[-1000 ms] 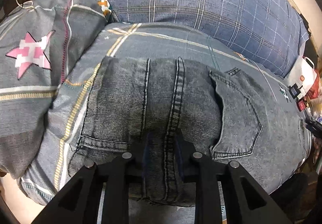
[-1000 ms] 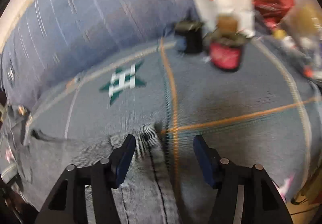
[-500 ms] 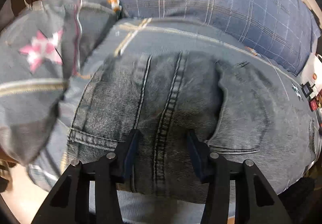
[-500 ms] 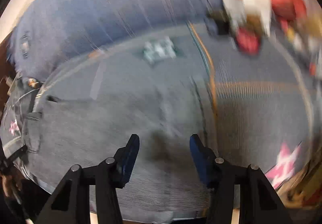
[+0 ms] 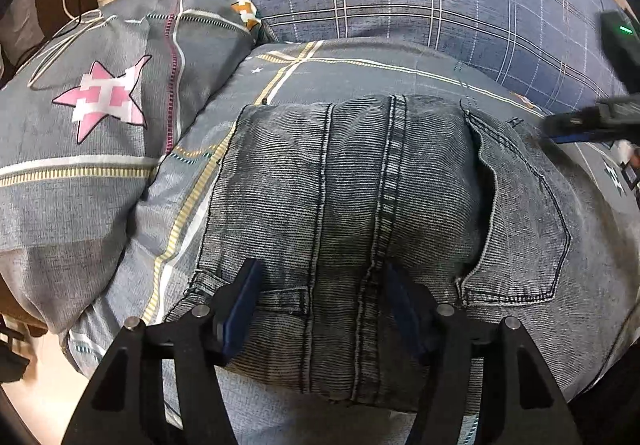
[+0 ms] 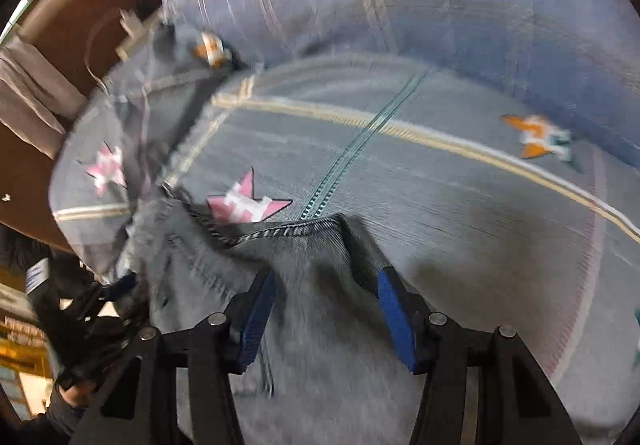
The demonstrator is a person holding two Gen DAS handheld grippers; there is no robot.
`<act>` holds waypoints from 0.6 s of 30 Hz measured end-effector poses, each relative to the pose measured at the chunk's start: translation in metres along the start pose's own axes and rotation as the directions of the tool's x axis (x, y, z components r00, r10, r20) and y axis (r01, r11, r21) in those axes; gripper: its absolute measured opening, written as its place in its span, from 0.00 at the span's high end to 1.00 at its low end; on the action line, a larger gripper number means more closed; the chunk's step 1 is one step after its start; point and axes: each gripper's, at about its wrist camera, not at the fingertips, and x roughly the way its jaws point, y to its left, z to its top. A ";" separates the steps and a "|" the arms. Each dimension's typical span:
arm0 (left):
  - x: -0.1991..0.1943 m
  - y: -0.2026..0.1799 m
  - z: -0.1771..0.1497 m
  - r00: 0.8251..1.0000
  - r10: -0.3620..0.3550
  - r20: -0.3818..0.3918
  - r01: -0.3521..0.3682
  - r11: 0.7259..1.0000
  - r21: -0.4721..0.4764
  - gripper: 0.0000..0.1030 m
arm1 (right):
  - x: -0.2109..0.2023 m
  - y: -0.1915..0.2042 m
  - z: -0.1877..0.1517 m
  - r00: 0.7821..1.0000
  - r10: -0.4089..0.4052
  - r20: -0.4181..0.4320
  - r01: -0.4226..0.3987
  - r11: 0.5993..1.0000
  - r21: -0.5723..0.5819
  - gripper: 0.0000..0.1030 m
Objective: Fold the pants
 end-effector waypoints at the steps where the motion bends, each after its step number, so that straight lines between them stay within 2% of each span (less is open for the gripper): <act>1: 0.000 0.001 -0.001 1.000 -0.004 0.008 0.004 1.000 0.002 0.35 | 0.008 0.001 0.003 1.000 0.016 -0.021 -0.016 1.000 -0.002 0.46; 2: 0.000 0.001 -0.002 1.000 -0.008 0.013 0.008 1.000 0.002 0.35 | 0.015 0.005 0.006 0.998 0.045 -0.041 -0.045 0.999 -0.009 0.53; 4: 0.001 0.003 -0.003 1.000 -0.017 0.021 0.017 1.000 0.002 0.34 | 0.022 0.012 0.008 0.998 0.009 -0.070 -0.012 0.999 -0.038 0.68; 5: 0.002 0.003 -0.003 1.000 -0.019 0.024 0.019 1.000 0.005 0.34 | 0.024 0.014 0.009 0.997 0.006 -0.074 -0.009 0.999 -0.043 0.86; 6: 0.004 0.004 -0.003 0.999 -0.021 0.025 0.021 1.000 0.006 0.34 | 0.024 0.016 0.012 0.998 -0.001 -0.065 -0.002 0.999 -0.046 0.93; 10: 0.005 0.005 -0.002 0.999 -0.025 0.031 0.025 1.000 0.009 0.33 | 0.012 0.015 0.018 0.997 -0.058 0.042 0.061 0.997 -0.051 0.95; 14: 0.005 0.006 -0.002 0.999 -0.024 0.033 0.024 1.000 0.009 0.32 | 0.036 0.011 0.015 0.993 -0.118 0.019 0.119 0.992 -0.040 0.95; 16: 0.006 0.006 -0.002 0.999 -0.024 0.037 0.024 1.000 0.004 0.30 | 0.032 0.007 0.012 0.993 -0.108 0.052 0.109 0.994 -0.008 0.93; 18: 0.005 0.006 -0.002 0.999 -0.015 0.038 0.015 1.000 0.000 0.30 | 0.017 0.005 0.010 0.985 -0.138 0.108 0.138 0.990 0.012 0.88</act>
